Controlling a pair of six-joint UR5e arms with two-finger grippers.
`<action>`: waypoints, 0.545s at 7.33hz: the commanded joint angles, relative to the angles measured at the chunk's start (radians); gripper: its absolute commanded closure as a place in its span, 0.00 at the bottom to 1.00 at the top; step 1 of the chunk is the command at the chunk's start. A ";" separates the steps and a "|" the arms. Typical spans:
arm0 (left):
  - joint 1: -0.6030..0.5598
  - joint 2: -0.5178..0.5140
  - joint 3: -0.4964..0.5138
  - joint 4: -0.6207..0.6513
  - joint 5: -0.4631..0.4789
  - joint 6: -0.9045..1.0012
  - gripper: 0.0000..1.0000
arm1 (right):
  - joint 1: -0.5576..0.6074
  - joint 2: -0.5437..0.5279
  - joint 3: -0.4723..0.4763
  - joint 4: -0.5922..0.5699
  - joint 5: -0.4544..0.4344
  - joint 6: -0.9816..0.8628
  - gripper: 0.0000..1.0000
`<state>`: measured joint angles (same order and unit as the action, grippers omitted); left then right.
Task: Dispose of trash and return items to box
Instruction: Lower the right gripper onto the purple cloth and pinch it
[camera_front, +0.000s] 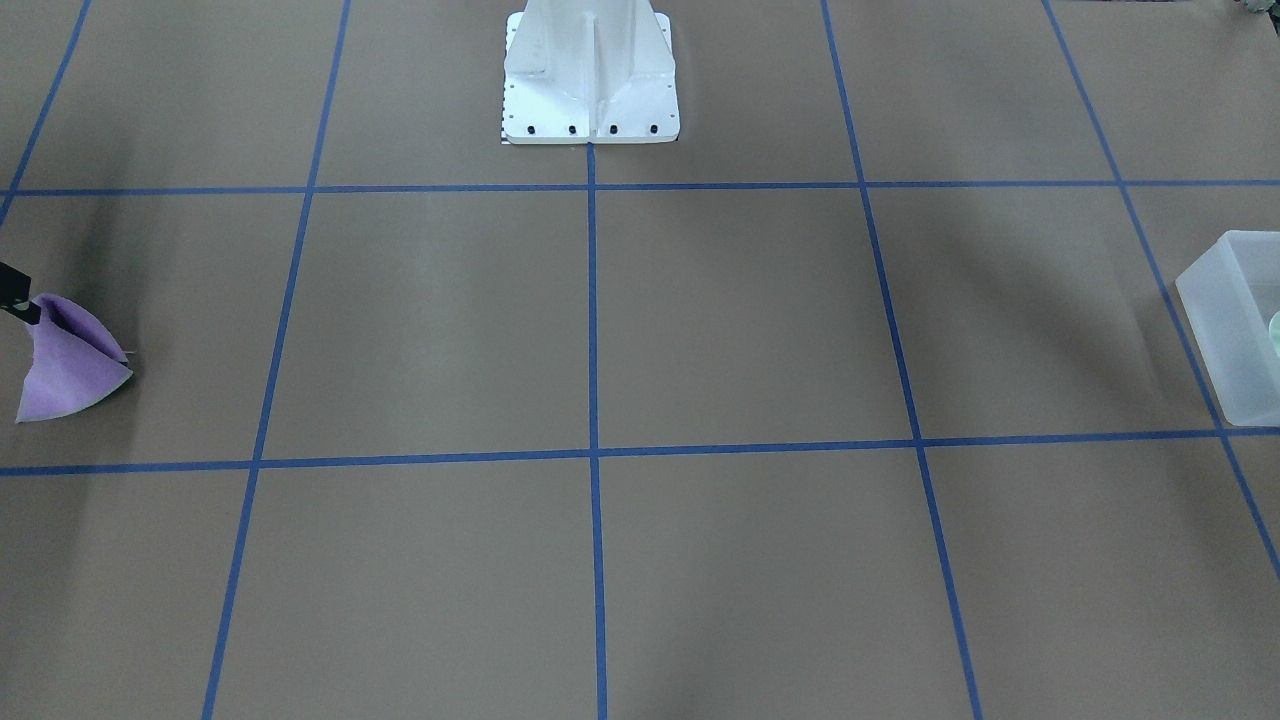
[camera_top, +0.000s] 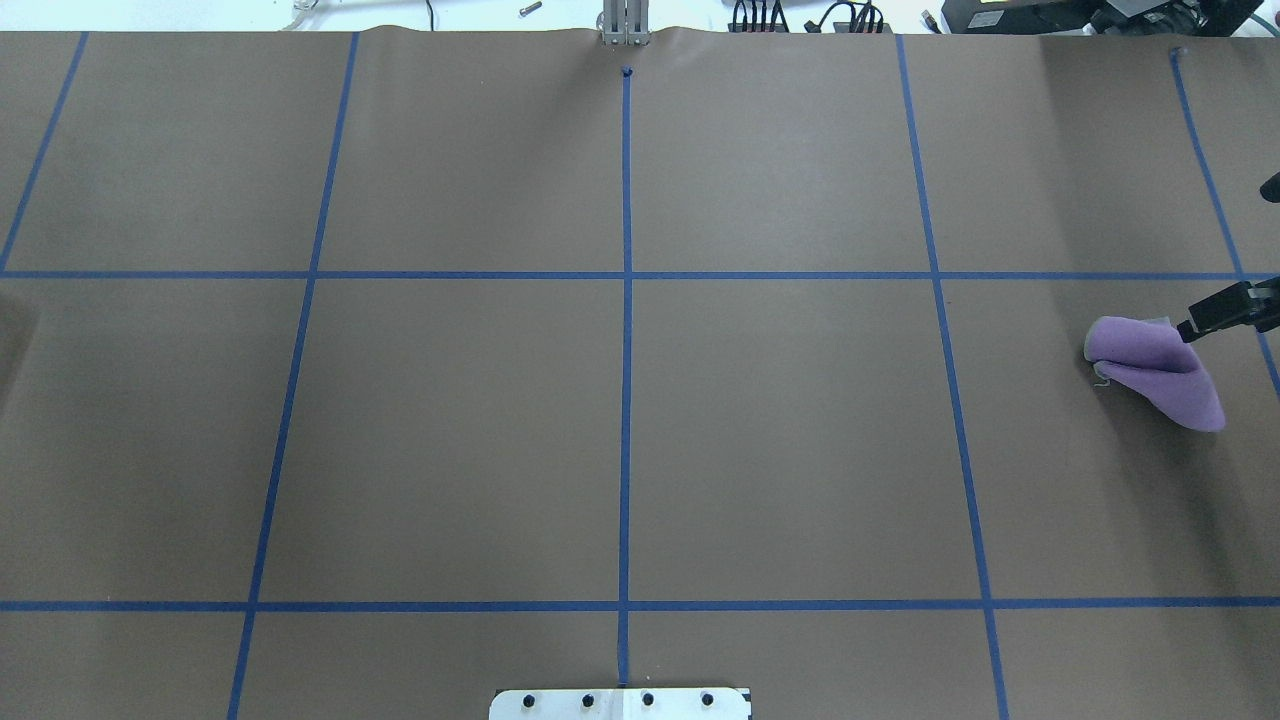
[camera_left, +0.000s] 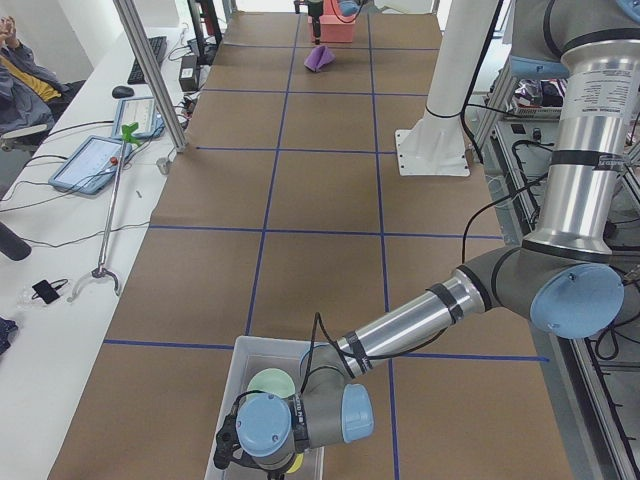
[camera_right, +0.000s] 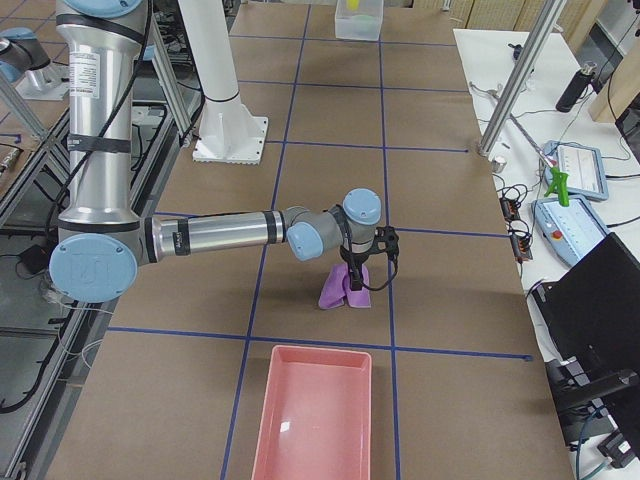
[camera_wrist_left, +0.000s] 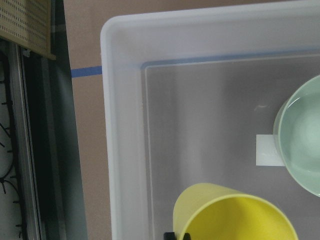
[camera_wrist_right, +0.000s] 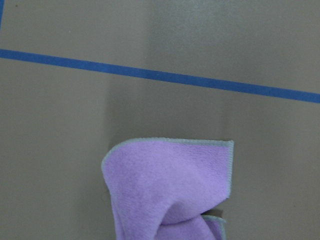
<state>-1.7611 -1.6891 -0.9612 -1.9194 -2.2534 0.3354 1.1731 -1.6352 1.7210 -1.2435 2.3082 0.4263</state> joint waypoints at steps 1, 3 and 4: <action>0.000 -0.001 -0.007 0.000 0.000 -0.001 0.19 | -0.073 -0.008 -0.006 0.102 -0.033 0.138 0.00; 0.000 -0.003 -0.008 0.000 -0.001 -0.013 0.17 | -0.073 -0.044 -0.003 0.104 -0.032 0.135 0.01; 0.000 -0.003 -0.010 -0.001 -0.006 -0.036 0.17 | -0.073 -0.045 0.002 0.104 -0.032 0.156 0.96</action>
<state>-1.7610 -1.6913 -0.9691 -1.9193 -2.2554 0.3210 1.1017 -1.6713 1.7184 -1.1426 2.2769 0.5620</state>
